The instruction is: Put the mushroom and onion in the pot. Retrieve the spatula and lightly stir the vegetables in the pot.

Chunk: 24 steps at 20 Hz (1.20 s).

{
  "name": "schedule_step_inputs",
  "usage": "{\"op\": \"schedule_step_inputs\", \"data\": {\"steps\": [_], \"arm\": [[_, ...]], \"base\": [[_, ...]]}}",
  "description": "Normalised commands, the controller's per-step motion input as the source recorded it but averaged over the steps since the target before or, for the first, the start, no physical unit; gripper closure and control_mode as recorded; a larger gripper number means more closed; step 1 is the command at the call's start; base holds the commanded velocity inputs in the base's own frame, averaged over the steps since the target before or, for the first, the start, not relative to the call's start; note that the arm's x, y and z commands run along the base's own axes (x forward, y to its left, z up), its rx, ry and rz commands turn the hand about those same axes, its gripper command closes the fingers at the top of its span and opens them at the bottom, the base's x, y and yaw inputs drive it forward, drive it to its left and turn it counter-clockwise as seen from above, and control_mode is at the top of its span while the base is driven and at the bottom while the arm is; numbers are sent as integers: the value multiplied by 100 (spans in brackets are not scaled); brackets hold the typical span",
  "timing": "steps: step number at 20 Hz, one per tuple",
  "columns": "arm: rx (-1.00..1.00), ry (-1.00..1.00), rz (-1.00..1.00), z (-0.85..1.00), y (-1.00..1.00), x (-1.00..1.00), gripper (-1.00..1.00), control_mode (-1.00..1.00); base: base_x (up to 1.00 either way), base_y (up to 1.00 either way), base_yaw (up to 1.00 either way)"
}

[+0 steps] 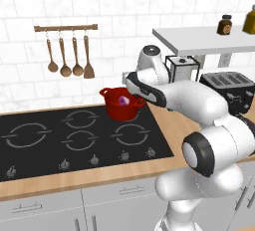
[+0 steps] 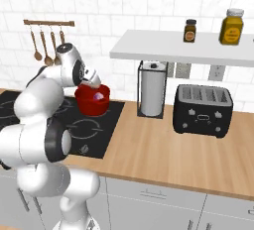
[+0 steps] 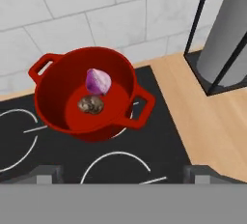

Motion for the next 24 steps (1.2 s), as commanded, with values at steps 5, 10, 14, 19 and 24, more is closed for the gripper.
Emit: {"op": "schedule_step_inputs", "data": {"steps": [5,10,14,19,24], "arm": [[-1,11,0,-3,0,-59,-100,-100],[0,0,0,0,0,-8,-100,100],[0,0,0,0,0,0,-100,100],[0,0,0,0,0,0,-100,100],[0,0,0,0,0,0,-100,100]], "base": [[0,0,0],[-45,46,0],[-24,100,2],[3,100,0],[4,100,0]]}}
